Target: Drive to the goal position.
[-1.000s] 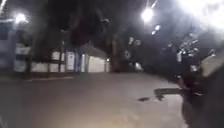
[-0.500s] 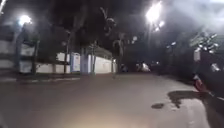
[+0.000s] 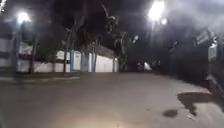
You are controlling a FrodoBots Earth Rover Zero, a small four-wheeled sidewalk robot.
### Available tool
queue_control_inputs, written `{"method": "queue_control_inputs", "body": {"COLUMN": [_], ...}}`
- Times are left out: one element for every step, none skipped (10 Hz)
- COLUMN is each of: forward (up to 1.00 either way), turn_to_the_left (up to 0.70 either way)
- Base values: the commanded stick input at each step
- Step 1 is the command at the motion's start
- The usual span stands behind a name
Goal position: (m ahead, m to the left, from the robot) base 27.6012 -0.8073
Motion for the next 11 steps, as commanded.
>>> {"method": "queue_control_inputs", "body": {"forward": [0.7,0.7,0.7,0.7,0.7,0.7,0.7,0.7,0.7,0.7,0.7], "turn_to_the_left": [0.0,0.0,0.0,0.0,0.0,0.0,0.0,0.0,0.0,0.0,0.0]}}
